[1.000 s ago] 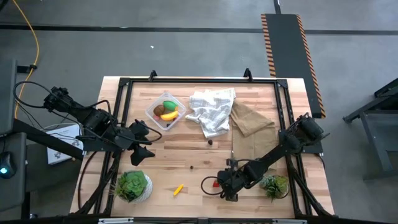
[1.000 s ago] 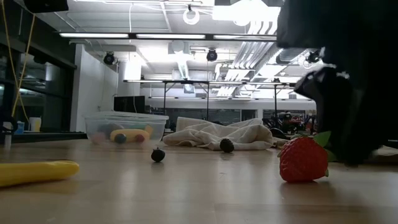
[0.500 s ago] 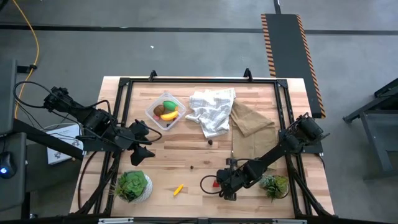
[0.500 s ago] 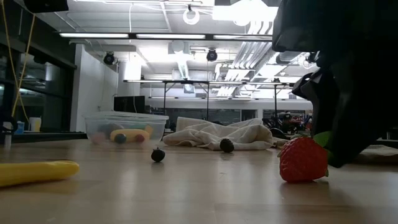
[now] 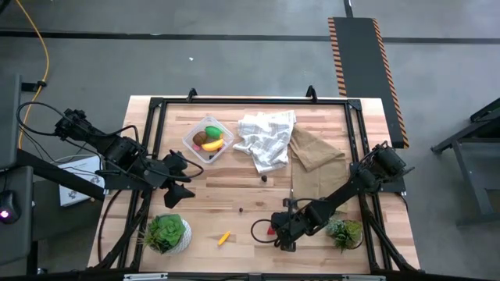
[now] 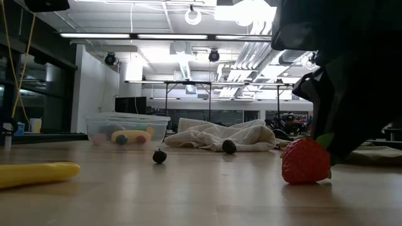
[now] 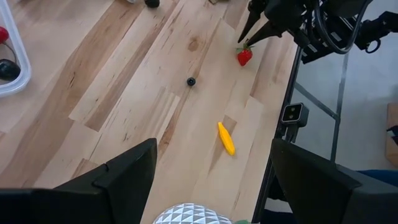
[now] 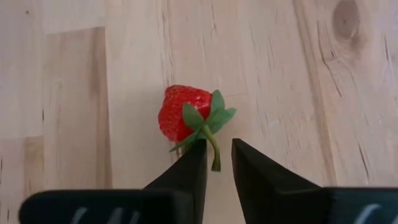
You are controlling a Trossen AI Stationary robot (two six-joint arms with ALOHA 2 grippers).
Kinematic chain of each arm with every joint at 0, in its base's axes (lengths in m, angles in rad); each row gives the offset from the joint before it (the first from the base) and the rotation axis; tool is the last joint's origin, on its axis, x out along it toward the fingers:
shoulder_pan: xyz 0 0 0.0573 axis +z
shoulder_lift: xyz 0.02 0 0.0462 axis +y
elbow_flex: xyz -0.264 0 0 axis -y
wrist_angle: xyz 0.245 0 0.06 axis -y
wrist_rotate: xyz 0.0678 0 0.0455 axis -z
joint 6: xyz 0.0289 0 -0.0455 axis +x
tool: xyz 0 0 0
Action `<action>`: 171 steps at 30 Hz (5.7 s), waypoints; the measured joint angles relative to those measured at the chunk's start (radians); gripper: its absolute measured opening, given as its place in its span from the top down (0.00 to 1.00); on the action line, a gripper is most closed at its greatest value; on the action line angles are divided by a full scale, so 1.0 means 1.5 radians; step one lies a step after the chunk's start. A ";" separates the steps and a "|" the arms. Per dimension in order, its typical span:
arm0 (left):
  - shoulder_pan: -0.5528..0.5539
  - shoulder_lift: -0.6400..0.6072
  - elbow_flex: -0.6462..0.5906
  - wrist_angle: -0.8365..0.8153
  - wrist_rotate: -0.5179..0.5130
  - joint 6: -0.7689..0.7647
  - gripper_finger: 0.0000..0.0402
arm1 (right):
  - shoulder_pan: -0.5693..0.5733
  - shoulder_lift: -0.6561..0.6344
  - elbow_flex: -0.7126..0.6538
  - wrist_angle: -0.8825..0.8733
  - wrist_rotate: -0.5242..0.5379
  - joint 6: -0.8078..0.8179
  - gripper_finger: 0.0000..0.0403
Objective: Pick and placing Produce into tupperware
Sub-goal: Put the red strawberry into the transparent bin
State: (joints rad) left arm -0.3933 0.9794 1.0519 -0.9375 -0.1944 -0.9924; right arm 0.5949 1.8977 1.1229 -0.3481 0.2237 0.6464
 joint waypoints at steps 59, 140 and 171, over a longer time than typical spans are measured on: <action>0.000 0.000 0.000 0.015 0.032 0.000 0.24 | -0.163 0.000 0.274 -0.014 0.076 -0.147 1.00; 0.106 0.050 0.001 0.208 -0.160 0.546 0.25 | -0.267 -0.014 0.452 -0.098 0.053 -0.223 1.00; 0.105 0.023 0.001 0.184 -0.176 0.554 0.25 | -0.280 -0.013 0.452 -0.120 0.061 -0.222 1.00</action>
State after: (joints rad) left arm -0.2352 1.0133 1.0527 -0.6621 -0.4581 -0.1612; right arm 0.1745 1.8778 1.8005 -0.5285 0.3153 0.3141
